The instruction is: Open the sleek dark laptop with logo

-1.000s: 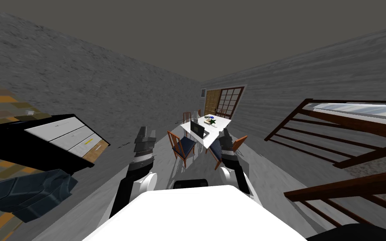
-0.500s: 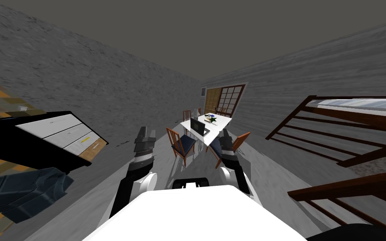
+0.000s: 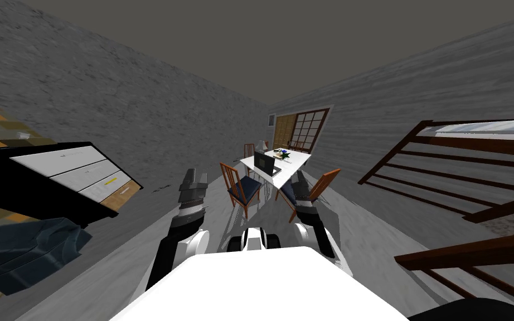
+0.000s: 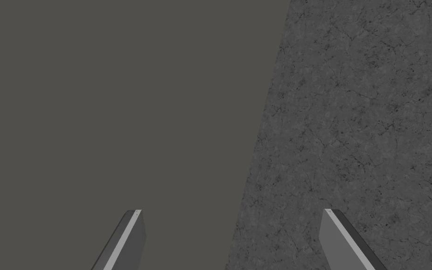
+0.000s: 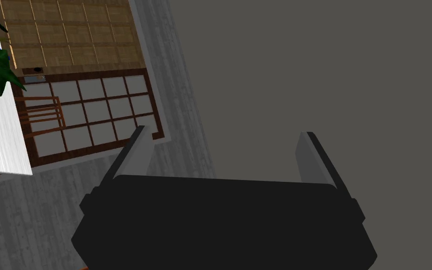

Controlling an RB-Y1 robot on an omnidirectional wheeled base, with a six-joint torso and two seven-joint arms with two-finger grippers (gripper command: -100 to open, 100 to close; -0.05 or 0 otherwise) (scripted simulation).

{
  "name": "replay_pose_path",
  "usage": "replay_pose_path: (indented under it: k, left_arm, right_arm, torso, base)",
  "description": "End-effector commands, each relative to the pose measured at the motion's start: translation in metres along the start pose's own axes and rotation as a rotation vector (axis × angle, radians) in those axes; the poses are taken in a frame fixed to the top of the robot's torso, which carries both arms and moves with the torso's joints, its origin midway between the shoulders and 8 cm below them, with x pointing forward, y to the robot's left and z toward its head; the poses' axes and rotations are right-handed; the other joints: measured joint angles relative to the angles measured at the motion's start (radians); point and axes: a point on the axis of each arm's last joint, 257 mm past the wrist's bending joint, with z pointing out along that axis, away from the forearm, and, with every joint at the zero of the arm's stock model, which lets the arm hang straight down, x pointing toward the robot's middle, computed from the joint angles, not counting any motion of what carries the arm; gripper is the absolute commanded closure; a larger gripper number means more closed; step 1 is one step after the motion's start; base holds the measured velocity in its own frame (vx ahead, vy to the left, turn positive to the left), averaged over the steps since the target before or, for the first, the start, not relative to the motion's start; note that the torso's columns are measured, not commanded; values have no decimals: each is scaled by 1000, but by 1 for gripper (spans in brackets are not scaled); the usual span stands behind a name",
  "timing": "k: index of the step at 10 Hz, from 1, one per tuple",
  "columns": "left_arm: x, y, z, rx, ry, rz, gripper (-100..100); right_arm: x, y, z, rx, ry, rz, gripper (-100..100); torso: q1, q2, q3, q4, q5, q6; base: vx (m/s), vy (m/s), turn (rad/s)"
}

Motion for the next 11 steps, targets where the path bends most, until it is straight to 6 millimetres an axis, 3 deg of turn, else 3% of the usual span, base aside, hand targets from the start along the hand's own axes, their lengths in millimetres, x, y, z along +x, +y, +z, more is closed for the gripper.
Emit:
replay_pose_path:
  k: [1,11]
  left_arm:
    - [0,0,0,0,0,0,0]
    - [0,0,0,0,0,0,0]
  right_arm:
    - [2,-9,-2,15,65,-105,-100]
    - [-16,-68,-13,86,295,-656,-100]
  torso:
    - [0,2,-5,3,0,0]
    - [0,4,-5,4,0,0]
  base:
    - [24,23,59]
    - [42,28,84]
